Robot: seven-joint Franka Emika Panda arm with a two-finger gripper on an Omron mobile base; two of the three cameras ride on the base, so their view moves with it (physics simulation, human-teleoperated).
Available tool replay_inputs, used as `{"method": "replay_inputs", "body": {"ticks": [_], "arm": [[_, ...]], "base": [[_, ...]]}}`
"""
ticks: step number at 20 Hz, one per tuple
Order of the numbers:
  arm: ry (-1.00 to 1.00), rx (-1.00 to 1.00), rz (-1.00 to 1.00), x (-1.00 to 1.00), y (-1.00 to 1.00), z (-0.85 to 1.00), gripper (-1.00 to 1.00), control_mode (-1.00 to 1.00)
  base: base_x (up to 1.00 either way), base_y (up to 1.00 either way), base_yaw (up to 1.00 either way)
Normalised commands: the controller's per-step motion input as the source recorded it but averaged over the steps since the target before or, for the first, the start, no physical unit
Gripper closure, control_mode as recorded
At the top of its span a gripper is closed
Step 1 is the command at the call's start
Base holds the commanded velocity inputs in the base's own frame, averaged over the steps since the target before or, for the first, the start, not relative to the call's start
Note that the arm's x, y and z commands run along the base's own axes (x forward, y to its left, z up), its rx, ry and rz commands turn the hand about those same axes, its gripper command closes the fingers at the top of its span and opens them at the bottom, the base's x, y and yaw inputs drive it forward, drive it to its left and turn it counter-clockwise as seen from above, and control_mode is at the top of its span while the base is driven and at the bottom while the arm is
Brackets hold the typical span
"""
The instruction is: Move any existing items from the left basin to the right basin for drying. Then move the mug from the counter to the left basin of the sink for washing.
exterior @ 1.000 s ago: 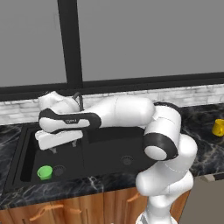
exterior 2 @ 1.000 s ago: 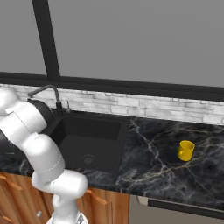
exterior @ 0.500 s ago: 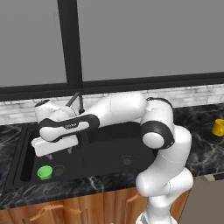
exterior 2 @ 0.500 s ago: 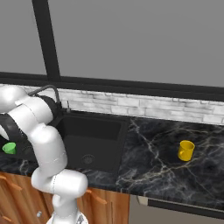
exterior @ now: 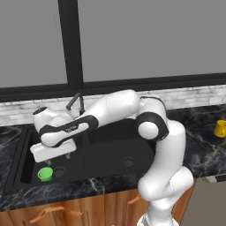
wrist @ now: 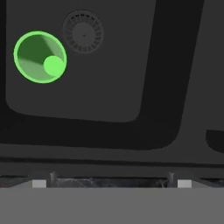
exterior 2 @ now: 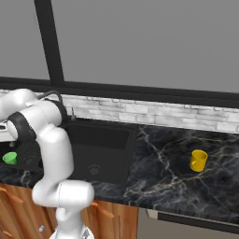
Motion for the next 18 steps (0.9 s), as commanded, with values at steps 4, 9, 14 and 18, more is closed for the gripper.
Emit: {"method": "replay_inputs", "body": {"ticks": [4, 9, 14, 18], "arm": [[0.05, 0.0, -0.03, 0.22, 0.06, -0.24, -1.0, -1.0], [0.07, 0.0, -0.03, 0.15, 0.08, -0.23, -1.0, -1.0], [0.08, 0.0, -0.04, 0.17, 0.12, -0.2, -1.0, -1.0], [0.06, 0.0, -0.04, 0.12, 0.11, -0.2, -1.0, -1.0]], "base": [[0.0, 0.0, 0.0], [0.0, 0.0, 0.0], [0.0, 0.0, 0.0], [0.0, 0.0, 0.0]]}}
